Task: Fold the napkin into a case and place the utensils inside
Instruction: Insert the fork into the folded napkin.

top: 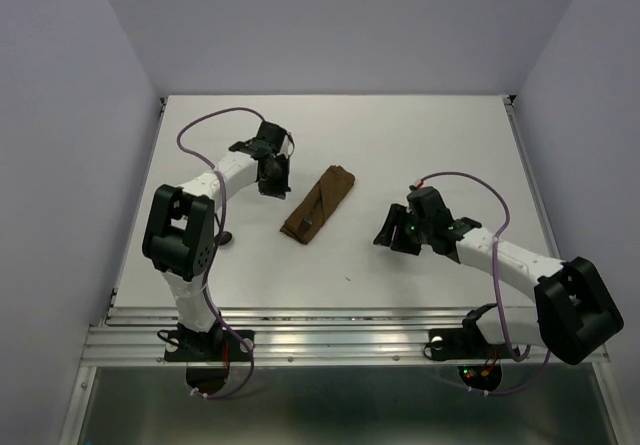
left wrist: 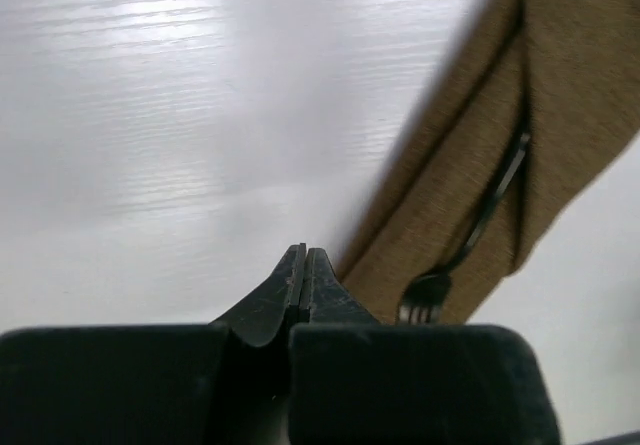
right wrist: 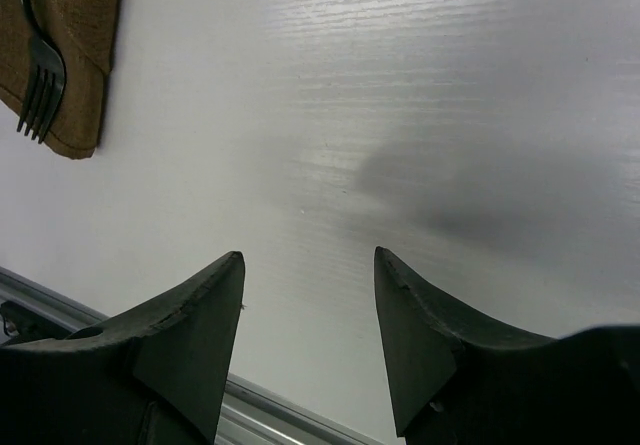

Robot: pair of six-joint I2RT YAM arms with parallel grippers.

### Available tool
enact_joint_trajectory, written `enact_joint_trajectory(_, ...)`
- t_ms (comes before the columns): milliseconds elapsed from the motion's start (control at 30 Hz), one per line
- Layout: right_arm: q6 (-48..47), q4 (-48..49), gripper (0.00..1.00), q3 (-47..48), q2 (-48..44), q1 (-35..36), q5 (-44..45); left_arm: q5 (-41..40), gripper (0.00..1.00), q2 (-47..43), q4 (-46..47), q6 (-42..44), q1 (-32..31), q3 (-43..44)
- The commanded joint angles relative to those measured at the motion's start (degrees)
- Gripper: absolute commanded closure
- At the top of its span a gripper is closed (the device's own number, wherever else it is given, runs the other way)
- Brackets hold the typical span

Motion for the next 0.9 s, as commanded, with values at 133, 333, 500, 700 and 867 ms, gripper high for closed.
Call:
enact_joint_trajectory(133, 0.2, -1.7, 0.4, 2.1, -3.3, -0.4, 1.3, -1.0, 1.0, 3.3, 2.6, -4.8, 0.3, -5.8)
enact_joint_trajectory(333, -0.9, -3.1, 0.4, 5.0, -1.8, -0.4, 2.6, 6.3, 1.0, -2.1, 6.7, -11.7, -9.5, -12.8)
enact_joint_trajectory(500, -2.5, -5.9, 0.42, 10.6, 0.9, 0.2, 4.7, 13.2, 1.0, -6.9, 9.9, -13.9, -11.1, -15.7)
enact_joint_trajectory(700, -7.6, -9.2, 0.45, 20.3, 6.7, 4.3, 10.2, 16.0, 1.0, -6.3, 14.3, -12.5, -1.0, -19.5)
enact_joint_trajectory(867, -13.9, -13.2, 0.48, 30.3, 15.1, 7.5, 12.2, 15.1, 1.0, -4.7, 14.0, -12.3, -0.9, -14.8)
